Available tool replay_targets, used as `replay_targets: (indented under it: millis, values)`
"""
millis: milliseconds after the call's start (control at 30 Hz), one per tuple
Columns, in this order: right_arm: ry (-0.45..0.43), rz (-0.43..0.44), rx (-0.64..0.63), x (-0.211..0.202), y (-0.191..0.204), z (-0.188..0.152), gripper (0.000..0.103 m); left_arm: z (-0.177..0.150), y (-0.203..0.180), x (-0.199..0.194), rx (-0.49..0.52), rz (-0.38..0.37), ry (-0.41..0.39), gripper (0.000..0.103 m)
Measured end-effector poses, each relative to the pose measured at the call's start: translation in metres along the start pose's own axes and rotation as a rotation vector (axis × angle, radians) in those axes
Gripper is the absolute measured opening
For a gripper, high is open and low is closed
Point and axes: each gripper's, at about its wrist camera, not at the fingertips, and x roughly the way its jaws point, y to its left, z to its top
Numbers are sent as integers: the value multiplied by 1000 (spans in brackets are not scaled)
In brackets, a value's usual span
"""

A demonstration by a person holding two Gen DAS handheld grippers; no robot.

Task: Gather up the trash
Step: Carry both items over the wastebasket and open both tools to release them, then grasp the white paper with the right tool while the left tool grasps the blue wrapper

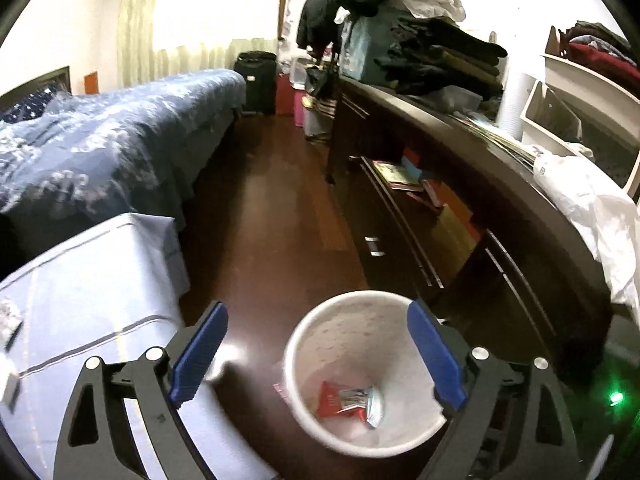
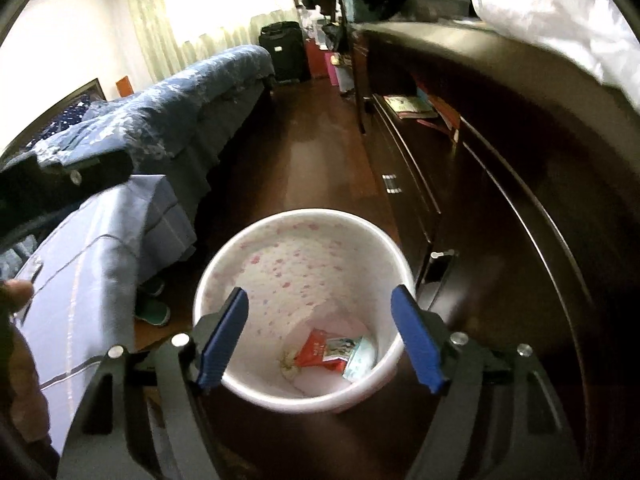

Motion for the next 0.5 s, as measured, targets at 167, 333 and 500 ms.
replay_targets:
  millis: [167,333,500]
  values:
    - [-23,51,-22,-24,26,-5,84,-9,28,-28,-24,79,-27,95]
    - [-6,131,-44,-37,62,-13,88,-23,62,-57,-77,148,-35,97]
    - [7,193,-117,-50,106,-22,90,-49,109,-97,-136,247,-43,98]
